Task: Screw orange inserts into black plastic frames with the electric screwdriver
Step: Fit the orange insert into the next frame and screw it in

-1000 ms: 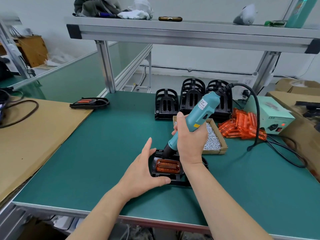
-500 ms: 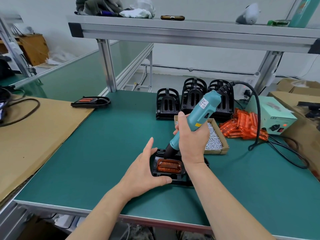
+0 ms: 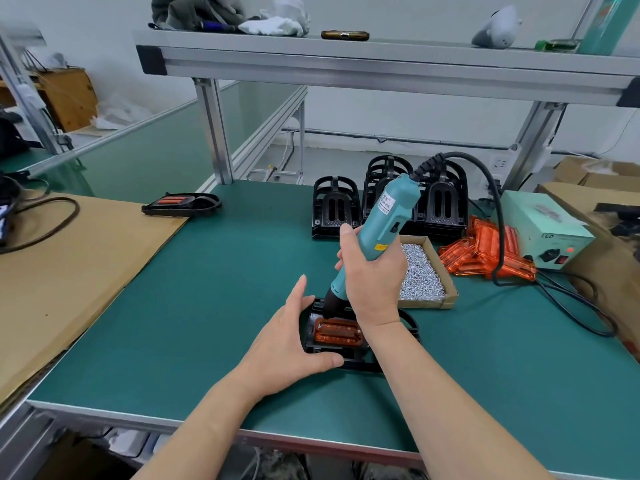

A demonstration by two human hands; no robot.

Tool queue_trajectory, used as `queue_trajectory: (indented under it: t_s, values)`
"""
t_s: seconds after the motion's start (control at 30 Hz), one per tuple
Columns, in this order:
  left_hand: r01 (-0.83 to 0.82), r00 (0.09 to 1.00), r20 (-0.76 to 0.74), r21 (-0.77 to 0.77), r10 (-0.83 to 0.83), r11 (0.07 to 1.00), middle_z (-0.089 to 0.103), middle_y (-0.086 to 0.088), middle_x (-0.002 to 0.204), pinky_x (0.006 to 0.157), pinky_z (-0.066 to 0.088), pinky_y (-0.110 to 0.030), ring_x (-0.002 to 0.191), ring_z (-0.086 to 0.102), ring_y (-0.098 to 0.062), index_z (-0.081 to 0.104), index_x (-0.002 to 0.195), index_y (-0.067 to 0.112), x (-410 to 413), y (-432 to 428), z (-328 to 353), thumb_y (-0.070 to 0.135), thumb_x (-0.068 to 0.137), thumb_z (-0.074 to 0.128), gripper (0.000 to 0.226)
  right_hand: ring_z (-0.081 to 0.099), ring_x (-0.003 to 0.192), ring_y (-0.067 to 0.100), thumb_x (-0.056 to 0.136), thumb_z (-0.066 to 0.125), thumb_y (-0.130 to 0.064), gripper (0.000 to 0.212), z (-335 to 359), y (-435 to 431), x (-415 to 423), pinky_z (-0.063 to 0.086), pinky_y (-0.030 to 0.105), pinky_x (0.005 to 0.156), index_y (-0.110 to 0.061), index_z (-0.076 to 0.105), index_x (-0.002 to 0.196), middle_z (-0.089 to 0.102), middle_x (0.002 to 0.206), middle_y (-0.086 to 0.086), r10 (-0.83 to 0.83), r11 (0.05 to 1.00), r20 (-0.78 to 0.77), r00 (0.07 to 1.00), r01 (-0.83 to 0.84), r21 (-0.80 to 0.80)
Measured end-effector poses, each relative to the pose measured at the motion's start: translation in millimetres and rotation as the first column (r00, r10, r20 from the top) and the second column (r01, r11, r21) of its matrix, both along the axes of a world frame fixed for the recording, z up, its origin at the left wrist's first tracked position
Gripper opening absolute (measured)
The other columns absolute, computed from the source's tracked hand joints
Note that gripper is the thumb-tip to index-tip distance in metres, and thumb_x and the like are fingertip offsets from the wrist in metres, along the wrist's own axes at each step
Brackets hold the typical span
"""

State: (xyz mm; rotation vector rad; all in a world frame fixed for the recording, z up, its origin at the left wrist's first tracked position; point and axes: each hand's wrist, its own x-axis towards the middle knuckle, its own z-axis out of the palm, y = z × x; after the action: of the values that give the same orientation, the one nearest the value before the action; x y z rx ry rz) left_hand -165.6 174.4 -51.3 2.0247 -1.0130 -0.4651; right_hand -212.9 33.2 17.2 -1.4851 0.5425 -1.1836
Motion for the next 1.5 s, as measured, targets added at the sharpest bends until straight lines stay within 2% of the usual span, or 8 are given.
queue_trajectory:
  t_s: [0.27,0.43,0.6,0.73,0.97,1.13,1.23,1.5]
  values:
    - [-0.012,1.0,0.003,-0.001,0.012,1.0,0.038,0.023,0.15,0.104,0.033,-0.018,0.133,0.04,0.005,-0.009,0.153,0.047,0.7,-0.1,-1.5,0.069,0.053,0.079,0.135,0.064,0.061,0.033,0.079,0.067,-0.045,0.034,0.4,1.2,2.8,0.056,0.053,0.068,-0.015,0.056,0.088,0.065,0.069,0.008,-0.016,0.999,-0.031,0.999,0.015,-0.044]
    - [-0.008,1.0,0.0,-0.006,0.008,1.0,0.038,0.024,0.149,0.106,0.033,-0.019,0.135,0.039,0.003,-0.008,0.154,0.044,0.7,-0.4,-2.4,0.069,0.053,0.079,0.135,0.065,0.063,0.035,0.076,0.065,-0.047,0.038,-1.1,2.7,4.0,0.055,0.053,0.068,-0.011,0.057,0.087,0.065,0.07,0.012,-0.006,0.999,-0.043,0.999,0.005,-0.041]
    - [-0.006,1.0,0.005,-0.016,0.006,1.0,0.036,0.042,0.137,0.095,0.029,-0.003,0.131,0.039,0.009,-0.005,0.156,0.04,1.8,-0.3,-2.3,0.067,0.054,0.078,0.134,0.065,0.061,0.032,0.078,0.064,-0.047,0.039,-1.8,7.9,5.7,0.056,0.048,0.067,-0.009,0.059,0.085,0.066,0.067,0.009,0.023,0.997,-0.091,0.996,-0.029,-0.072]
    - [-0.007,1.0,0.003,-0.011,0.007,1.0,0.037,0.032,0.145,0.104,0.033,-0.016,0.134,0.039,0.005,-0.005,0.155,0.04,-0.2,-0.4,-0.6,0.068,0.053,0.078,0.135,0.065,0.061,0.032,0.08,0.066,-0.036,0.031,0.7,6.4,5.3,0.056,0.048,0.068,-0.007,0.058,0.087,0.066,0.068,0.012,0.034,0.999,-0.096,0.995,-0.037,-0.027]
    - [0.008,1.0,0.01,0.003,-0.008,1.0,0.038,0.026,0.149,0.112,0.034,-0.027,0.136,0.039,0.003,-0.004,0.156,0.038,0.3,-0.1,0.2,0.068,0.055,0.079,0.134,0.062,0.055,0.022,0.085,0.071,-0.03,0.029,6.5,6.7,-8.6,0.054,0.033,0.063,-0.004,0.058,0.088,0.063,0.067,0.011,0.136,0.99,0.041,0.99,-0.137,0.015]
    - [-0.011,1.0,0.018,0.004,0.011,1.0,0.028,0.051,0.13,0.102,0.03,-0.013,0.128,0.038,0.013,-0.004,0.154,0.043,0.9,1.8,-3.7,0.067,0.055,0.079,0.132,0.058,0.055,0.021,0.088,0.071,-0.028,0.036,27.4,-5.7,-20.8,0.053,0.031,0.062,-0.001,0.053,0.104,0.06,0.069,0.01,0.101,0.991,0.219,0.971,-0.117,0.062]
    - [-0.014,1.0,0.022,0.002,0.014,1.0,0.027,0.057,0.124,0.1,0.028,-0.007,0.124,0.036,0.021,-0.003,0.153,0.046,0.7,2.4,-4.0,0.067,0.055,0.079,0.13,0.059,0.054,0.014,0.091,0.071,-0.024,0.039,30.1,-21.1,-31.8,0.052,0.024,0.057,-0.003,0.049,0.115,0.06,0.067,0.005,0.036,0.988,0.284,0.958,-0.076,0.133]
    - [-0.011,1.0,0.022,-0.001,0.011,1.0,0.034,0.033,0.143,0.106,0.03,-0.018,0.134,0.038,0.007,-0.002,0.155,0.044,-0.7,1.9,-2.8,0.069,0.055,0.077,0.13,0.058,0.054,0.013,0.098,0.061,-0.045,0.032,-1.3,-68.9,-78.2,0.051,0.026,0.056,-0.018,0.047,0.108,0.062,0.061,-0.001,-0.25,0.872,0.301,0.92,0.079,0.483]
